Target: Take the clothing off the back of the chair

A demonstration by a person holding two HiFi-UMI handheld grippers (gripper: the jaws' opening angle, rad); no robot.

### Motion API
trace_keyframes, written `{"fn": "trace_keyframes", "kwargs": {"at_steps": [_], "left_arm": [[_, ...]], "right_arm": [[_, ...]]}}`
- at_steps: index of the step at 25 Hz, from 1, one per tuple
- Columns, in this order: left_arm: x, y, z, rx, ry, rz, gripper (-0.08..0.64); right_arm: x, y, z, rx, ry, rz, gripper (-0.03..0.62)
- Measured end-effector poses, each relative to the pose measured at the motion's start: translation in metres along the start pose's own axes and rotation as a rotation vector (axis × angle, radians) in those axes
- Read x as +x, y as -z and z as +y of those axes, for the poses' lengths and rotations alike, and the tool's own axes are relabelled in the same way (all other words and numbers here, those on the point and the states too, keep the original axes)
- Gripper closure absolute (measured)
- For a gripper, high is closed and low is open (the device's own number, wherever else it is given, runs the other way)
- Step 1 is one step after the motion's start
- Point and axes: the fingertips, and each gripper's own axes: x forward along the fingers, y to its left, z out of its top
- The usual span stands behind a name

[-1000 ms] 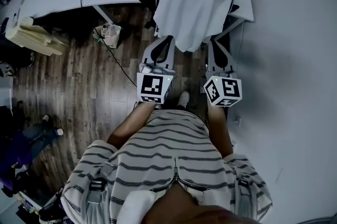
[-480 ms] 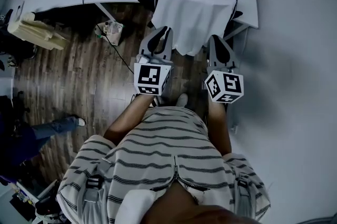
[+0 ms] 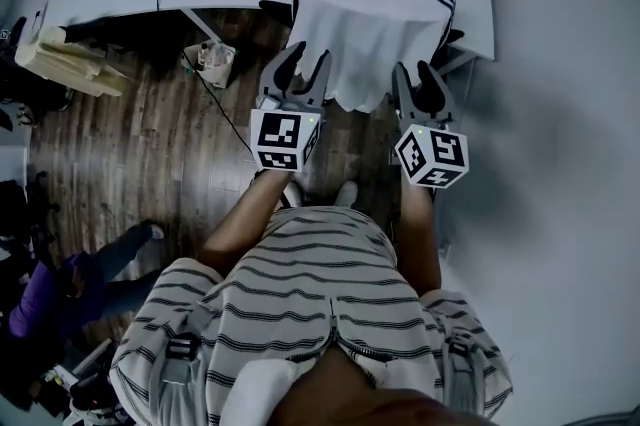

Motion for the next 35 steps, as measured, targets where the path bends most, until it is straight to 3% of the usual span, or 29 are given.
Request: {"fn": "trace_keyframes", "kwargs": {"at_steps": [6, 16, 35], "left_arm": [[0.021, 0.003, 0.015, 0.002, -0.023, 0.016, 0.369], [0.049, 0.001, 0.032, 0.022, -0.047, 0.029, 0.333], [0.091, 0.015, 0.050, 0.027, -0.036, 0.097, 0.328]], "right_arm": [[0.017, 0.000, -0.026, -0.008, 0.036, 0.003, 0.357], [0.041, -0.003, -0.054, -0.028, 0.064, 0.019, 0.319], [0.083, -0.003, -0.084, -0.030, 0.071, 0.044, 0.311]]}}
